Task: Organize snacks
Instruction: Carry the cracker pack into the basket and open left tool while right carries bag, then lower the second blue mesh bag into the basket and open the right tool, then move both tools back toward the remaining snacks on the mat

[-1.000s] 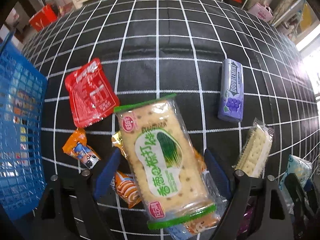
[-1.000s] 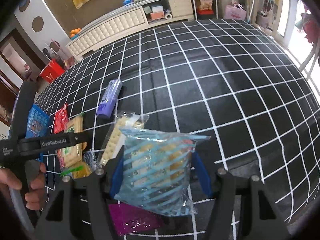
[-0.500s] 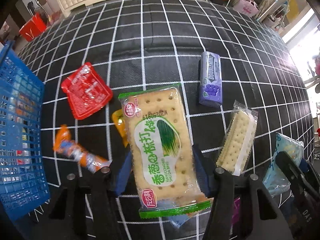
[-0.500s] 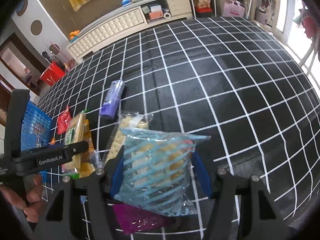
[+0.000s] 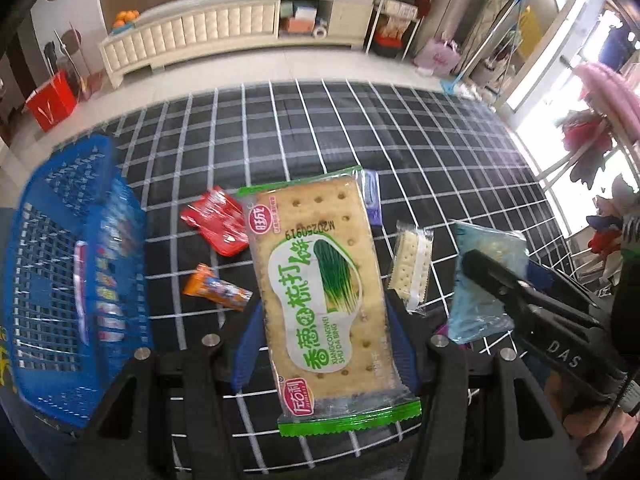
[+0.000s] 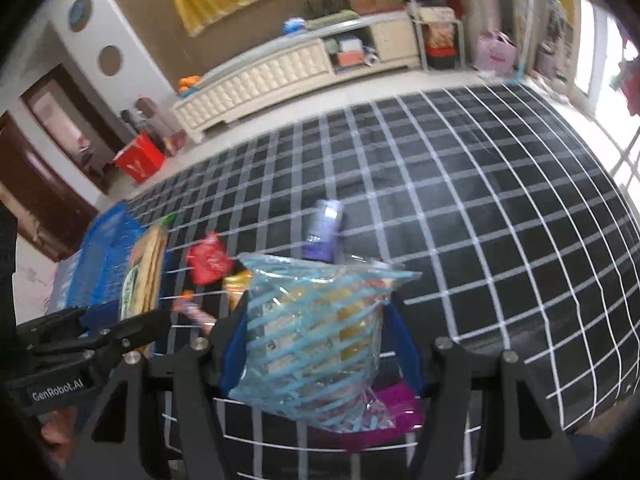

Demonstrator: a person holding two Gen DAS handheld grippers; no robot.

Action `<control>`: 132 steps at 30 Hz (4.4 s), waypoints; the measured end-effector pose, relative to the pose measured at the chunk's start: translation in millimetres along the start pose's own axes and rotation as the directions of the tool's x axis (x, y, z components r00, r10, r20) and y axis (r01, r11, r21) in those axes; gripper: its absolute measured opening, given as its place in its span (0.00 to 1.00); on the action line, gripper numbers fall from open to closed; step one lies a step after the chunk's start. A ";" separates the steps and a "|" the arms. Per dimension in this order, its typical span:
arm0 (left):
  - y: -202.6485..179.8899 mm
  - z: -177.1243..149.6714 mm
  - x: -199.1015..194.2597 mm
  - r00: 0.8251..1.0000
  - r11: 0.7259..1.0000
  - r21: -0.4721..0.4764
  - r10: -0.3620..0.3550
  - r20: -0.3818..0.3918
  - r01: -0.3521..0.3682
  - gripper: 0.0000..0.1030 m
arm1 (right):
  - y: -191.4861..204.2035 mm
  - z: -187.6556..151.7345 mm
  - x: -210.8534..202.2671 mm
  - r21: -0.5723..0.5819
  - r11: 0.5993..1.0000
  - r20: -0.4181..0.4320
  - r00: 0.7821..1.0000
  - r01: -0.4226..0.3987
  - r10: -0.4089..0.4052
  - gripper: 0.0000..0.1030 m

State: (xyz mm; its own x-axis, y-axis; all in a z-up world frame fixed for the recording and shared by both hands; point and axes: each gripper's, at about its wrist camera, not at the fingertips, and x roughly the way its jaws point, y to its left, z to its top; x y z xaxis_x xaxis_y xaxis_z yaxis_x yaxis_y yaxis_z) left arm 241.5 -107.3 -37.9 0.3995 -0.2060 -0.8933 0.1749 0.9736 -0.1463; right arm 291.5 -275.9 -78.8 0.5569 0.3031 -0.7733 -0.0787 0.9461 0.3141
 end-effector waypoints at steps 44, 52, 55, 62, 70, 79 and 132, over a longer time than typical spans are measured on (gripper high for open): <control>212.1 -37.9 -2.6 0.990 0.981 -0.135 0.131 -0.053 -0.137 0.67 | 198.8 -4.0 60.6 -0.250 0.955 -0.105 0.985 -0.160 0.138 0.65; 217.0 -45.8 -47.7 0.988 0.980 -0.133 0.152 0.030 -0.147 0.67 | 229.1 3.0 46.6 -0.303 0.934 -0.088 0.982 -0.188 0.169 0.65; 224.7 -48.7 -65.1 0.986 0.979 -0.141 0.159 0.057 -0.150 0.67 | 245.7 4.8 45.7 -0.322 0.924 -0.092 0.978 -0.205 0.185 0.65; 259.0 -58.5 -87.5 0.981 0.969 -0.191 0.174 0.088 -0.155 0.67 | 284.2 -1.1 60.7 -0.368 0.904 -0.133 0.974 -0.218 0.181 0.65; 289.6 -72.6 -93.4 0.978 0.961 -0.229 0.180 0.105 -0.153 0.67 | 304.3 -14.1 87.1 -0.379 0.901 -0.192 0.970 -0.210 0.145 0.65; 301.8 -79.5 -89.5 0.979 0.958 -0.246 0.178 0.103 -0.148 0.67 | 307.7 -27.1 106.7 -0.406 0.902 -0.225 0.973 -0.146 0.056 0.66; 47.7 -12.3 -39.4 0.990 0.997 0.067 0.035 0.137 -0.045 0.82 | 40.8 7.7 -12.1 -0.122 0.992 -0.046 0.999 0.022 -0.028 0.90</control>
State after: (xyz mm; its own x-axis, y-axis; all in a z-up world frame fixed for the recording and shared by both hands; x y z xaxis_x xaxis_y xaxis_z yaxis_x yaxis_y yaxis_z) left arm 223.1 -51.5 -14.9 0.5246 -0.1830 -0.8314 0.2169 0.9731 -0.0774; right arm 287.9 -241.8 -52.3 0.5204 0.2815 -0.8062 -0.1667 0.9594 0.2273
